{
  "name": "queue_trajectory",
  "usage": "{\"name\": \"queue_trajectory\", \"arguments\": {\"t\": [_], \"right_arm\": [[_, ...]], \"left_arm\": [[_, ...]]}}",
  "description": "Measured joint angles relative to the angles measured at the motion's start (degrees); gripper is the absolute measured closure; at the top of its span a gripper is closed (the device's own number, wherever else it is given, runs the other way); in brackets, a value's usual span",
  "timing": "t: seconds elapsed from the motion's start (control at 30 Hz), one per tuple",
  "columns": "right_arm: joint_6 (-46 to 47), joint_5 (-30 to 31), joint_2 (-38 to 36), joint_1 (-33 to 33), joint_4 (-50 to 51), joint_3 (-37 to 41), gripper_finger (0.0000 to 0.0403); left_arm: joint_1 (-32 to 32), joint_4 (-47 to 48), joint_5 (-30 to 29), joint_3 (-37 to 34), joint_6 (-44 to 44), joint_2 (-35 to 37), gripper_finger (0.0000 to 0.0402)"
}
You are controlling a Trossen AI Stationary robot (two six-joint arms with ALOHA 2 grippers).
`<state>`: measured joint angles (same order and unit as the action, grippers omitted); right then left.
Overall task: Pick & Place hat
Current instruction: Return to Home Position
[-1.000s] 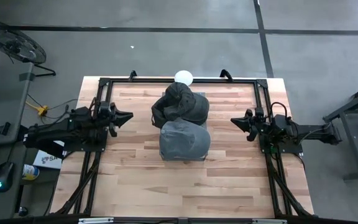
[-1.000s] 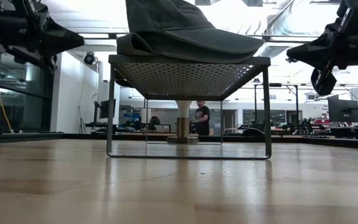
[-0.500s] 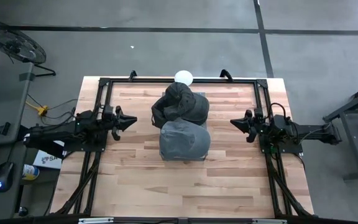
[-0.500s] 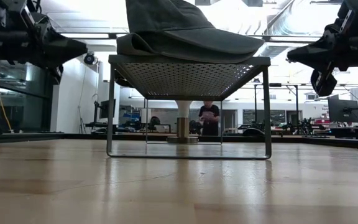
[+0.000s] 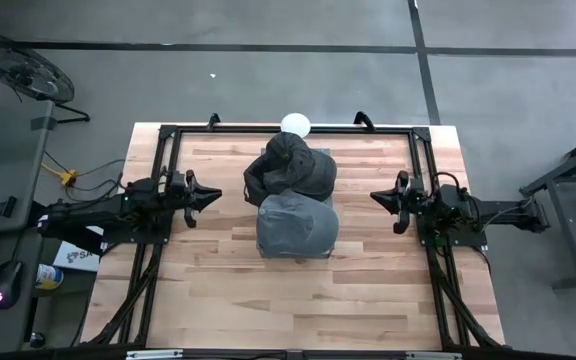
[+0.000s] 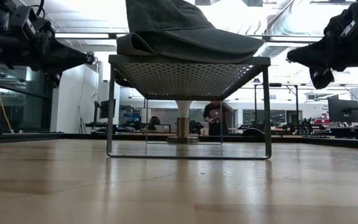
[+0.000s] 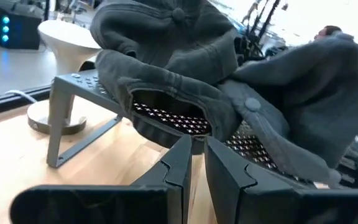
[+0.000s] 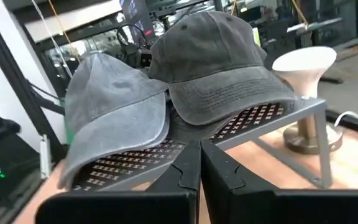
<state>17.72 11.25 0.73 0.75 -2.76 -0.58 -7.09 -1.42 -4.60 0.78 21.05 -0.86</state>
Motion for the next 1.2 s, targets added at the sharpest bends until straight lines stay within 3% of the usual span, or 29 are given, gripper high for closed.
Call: {"name": "queue_trajectory", "arguments": {"t": [0.4,1.2], "right_arm": [[-11.8,0.1,0.0,0.0,0.0,0.0,0.0402],[-12.2,0.1,0.0,0.0,-0.1,0.0,0.04]], "left_arm": [[0.0,0.8,1.0,0.1,-1.3,0.0,0.0356],[0.0,1.1,1.1,0.1,-1.3,0.0,0.0356]]}}
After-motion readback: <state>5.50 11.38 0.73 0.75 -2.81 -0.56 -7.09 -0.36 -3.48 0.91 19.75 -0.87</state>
